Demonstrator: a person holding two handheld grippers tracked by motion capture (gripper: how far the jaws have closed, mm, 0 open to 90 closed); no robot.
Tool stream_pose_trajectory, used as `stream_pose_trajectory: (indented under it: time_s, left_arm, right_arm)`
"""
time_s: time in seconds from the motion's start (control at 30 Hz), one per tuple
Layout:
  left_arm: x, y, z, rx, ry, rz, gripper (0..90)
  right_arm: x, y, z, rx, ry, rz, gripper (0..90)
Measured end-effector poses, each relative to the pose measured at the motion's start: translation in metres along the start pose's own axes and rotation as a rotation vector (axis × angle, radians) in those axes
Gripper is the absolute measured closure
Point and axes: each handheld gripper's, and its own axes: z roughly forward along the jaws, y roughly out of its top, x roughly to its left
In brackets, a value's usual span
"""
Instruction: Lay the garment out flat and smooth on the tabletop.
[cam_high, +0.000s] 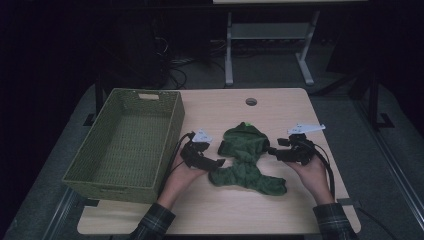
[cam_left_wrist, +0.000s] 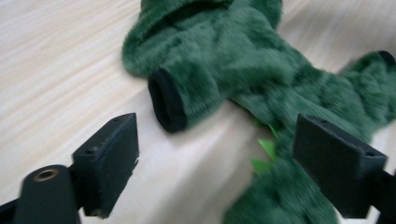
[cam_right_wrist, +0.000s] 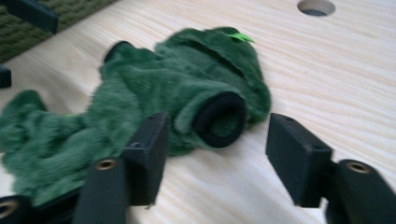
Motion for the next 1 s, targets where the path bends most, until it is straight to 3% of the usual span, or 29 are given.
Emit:
stream_pose_trajectory:
  time_s: [0.2,0.37,0.7,0.83,1.0]
  left_arm:
    - [-0.017,-0.018,-0.013,-0.033,0.015,0.029,12.8]
    - [-0.036,-0.044,-0.022,-0.015,0.010,0.068,12.7]
    - [-0.047,-0.071,-0.030,-0.006,-0.003,0.073,12.6]
    - [-0.048,-0.085,-0.029,0.023,-0.007,0.070,12.6]
    - [-0.052,-0.092,-0.031,0.024,-0.002,0.080,12.6]
  right_arm:
    - [0.018,-0.005,-0.004,0.011,0.015,-0.020,42.5]
    - [0.042,-0.003,-0.004,-0.011,0.064,-0.071,52.5]
    - [0.076,0.000,0.011,0.002,0.184,-0.094,62.3]
    - [0.095,0.002,0.019,0.012,0.220,-0.128,66.1]
    - [0.118,0.005,0.028,0.022,0.273,-0.146,70.7]
